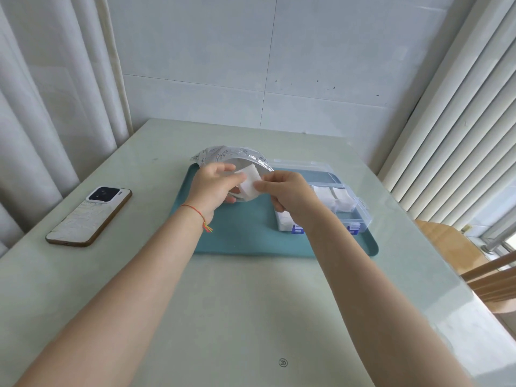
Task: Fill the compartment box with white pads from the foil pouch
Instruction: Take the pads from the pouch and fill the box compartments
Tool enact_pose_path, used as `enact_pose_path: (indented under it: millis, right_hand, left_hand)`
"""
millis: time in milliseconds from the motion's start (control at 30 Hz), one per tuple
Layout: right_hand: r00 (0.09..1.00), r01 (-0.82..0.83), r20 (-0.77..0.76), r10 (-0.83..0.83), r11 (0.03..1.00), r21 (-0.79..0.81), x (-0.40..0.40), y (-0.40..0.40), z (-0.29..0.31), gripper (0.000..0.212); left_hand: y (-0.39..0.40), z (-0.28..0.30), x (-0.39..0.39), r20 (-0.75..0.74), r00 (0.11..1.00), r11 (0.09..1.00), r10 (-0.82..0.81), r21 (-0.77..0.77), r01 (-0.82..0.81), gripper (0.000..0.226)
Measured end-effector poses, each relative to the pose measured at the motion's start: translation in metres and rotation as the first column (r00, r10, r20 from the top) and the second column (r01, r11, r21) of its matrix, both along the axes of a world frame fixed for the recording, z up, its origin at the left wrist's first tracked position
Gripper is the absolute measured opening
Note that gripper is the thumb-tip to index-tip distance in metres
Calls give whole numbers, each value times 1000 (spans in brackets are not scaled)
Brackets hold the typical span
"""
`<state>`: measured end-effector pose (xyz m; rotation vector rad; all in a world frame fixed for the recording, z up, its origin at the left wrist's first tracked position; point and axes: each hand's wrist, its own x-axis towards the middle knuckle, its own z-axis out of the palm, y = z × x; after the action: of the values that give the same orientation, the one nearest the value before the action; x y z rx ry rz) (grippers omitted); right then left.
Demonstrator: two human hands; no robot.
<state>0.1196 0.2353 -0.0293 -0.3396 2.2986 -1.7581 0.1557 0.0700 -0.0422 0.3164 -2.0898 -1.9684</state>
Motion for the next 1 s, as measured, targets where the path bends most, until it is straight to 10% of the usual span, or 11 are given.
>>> enact_pose_path:
  millis: [167, 267, 433, 1000]
  right_hand:
    - [983, 111, -158, -89, 984, 137, -4, -16, 0, 12]
    - [886, 286, -460, -56, 847, 448, -16, -25, -5, 18]
    - [873, 177, -429, 232, 670, 721, -19, -45, -6, 29]
    - [845, 256, -489, 215, 641, 724, -24, -38, -8, 13]
  left_hand:
    - [-9, -16, 9, 88, 996, 979, 15, 203, -33, 8]
    - [-22, -21, 11, 74, 991, 992, 108, 52, -112, 8]
    - [-27, -20, 10, 31, 988, 986, 150, -82, -147, 13]
    - [-21, -25, 3, 12, 995, 994, 101, 49, -101, 14]
